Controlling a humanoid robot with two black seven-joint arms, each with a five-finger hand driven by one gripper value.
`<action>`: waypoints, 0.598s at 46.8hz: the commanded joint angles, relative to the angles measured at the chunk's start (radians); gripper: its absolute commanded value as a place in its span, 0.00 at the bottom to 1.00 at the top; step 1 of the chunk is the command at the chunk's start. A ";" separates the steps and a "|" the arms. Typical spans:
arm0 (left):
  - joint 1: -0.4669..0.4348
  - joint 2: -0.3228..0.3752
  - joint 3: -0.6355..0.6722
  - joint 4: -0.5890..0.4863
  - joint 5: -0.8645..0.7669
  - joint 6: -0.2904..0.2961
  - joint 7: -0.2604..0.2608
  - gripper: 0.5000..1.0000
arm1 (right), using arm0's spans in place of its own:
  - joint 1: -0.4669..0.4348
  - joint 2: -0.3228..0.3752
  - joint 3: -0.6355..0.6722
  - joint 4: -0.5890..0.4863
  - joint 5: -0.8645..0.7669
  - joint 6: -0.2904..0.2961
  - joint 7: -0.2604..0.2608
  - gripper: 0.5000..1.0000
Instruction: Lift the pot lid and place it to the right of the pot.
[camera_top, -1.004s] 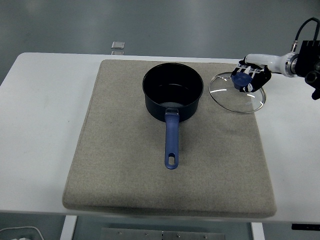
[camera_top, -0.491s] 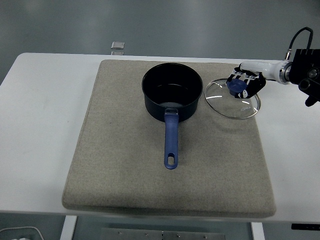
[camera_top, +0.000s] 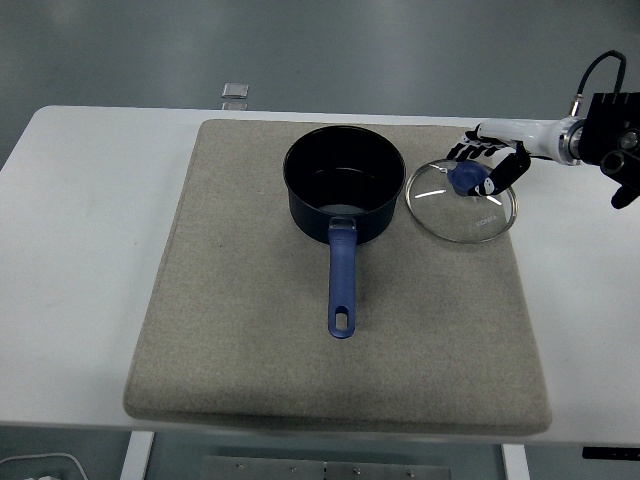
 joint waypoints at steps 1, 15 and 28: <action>0.000 0.000 0.000 0.000 0.000 0.000 0.000 1.00 | -0.001 0.002 0.038 0.002 0.000 0.035 0.000 0.72; 0.000 0.000 0.000 0.000 0.000 0.000 0.000 1.00 | -0.009 -0.001 0.190 0.000 0.002 0.085 0.000 0.82; 0.000 0.000 0.000 0.000 0.000 0.000 0.000 1.00 | -0.044 0.005 0.227 -0.012 0.288 0.075 -0.003 0.82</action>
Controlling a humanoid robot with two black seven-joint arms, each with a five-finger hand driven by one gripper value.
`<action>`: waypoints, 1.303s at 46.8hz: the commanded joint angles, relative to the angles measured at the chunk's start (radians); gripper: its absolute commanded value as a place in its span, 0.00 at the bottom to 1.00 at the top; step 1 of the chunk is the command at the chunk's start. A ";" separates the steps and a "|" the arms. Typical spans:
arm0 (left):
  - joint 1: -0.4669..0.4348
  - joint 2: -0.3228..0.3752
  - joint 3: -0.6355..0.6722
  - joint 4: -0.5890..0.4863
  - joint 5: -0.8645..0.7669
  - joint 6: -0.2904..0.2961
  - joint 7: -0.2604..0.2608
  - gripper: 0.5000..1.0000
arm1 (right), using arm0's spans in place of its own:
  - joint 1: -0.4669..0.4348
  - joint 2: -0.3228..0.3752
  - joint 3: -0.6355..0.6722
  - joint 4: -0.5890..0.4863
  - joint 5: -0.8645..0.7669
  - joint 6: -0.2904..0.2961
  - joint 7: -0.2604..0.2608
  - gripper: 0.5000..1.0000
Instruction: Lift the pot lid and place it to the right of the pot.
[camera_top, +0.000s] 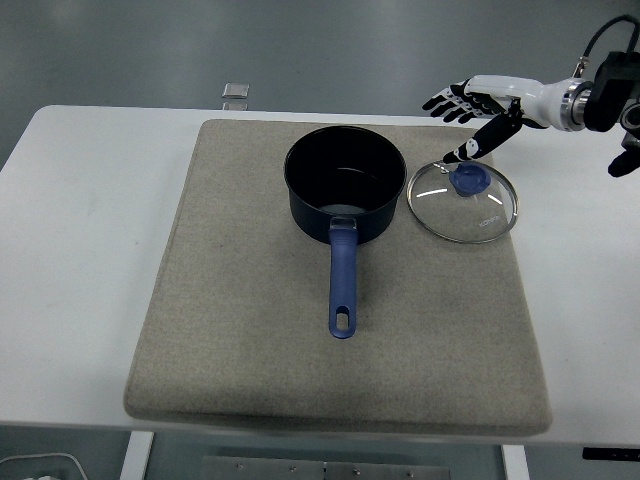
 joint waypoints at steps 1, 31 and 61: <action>0.000 0.000 0.000 0.000 0.000 0.000 0.000 1.00 | -0.010 0.001 -0.004 -0.008 0.114 -0.012 -0.001 0.82; 0.000 0.000 0.000 0.000 0.000 0.000 0.000 1.00 | -0.109 0.059 0.006 -0.139 0.795 -0.088 0.034 0.82; 0.000 0.000 0.000 0.000 0.000 0.000 0.000 1.00 | -0.145 0.082 0.066 -0.178 0.915 -0.074 0.045 0.82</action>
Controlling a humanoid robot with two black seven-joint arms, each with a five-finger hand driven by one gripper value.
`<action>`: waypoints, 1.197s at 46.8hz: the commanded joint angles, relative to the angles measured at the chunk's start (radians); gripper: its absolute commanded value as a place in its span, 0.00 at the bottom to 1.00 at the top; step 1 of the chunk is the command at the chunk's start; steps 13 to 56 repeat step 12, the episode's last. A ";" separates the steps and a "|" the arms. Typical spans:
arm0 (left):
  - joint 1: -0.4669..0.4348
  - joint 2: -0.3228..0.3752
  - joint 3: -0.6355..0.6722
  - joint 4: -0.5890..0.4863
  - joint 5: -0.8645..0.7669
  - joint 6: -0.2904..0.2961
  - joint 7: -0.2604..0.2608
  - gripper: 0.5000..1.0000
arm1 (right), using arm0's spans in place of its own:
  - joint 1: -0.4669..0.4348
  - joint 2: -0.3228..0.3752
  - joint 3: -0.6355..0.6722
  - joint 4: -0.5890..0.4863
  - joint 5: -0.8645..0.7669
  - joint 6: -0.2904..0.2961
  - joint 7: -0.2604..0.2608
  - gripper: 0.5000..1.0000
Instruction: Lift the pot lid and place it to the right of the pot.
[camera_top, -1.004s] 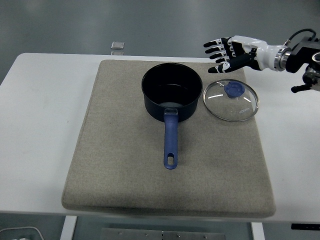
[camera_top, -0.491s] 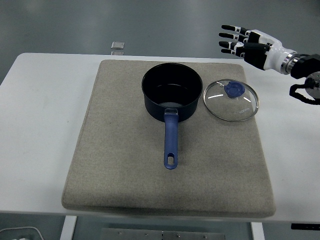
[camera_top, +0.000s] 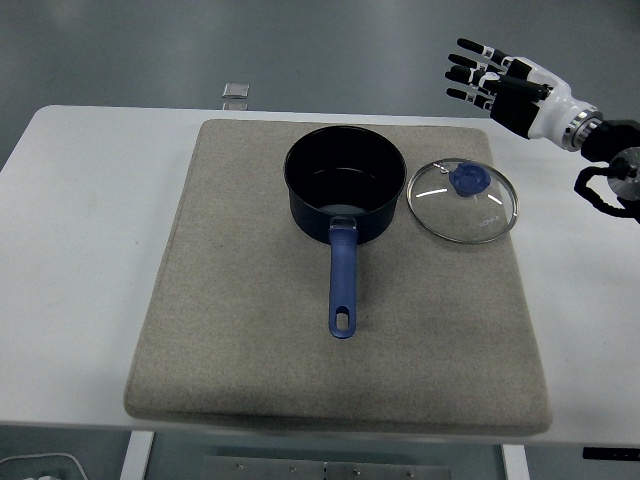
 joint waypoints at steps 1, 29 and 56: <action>0.000 0.000 0.000 0.000 0.000 0.000 0.000 1.00 | 0.001 -0.002 0.002 0.000 -0.001 0.006 0.000 0.82; 0.000 0.000 0.000 0.000 0.000 0.000 0.000 1.00 | -0.006 0.000 0.005 0.000 -0.001 -0.003 0.000 0.82; 0.000 0.000 0.000 0.000 0.000 0.000 0.000 1.00 | -0.006 0.000 0.005 0.000 -0.001 -0.003 0.000 0.82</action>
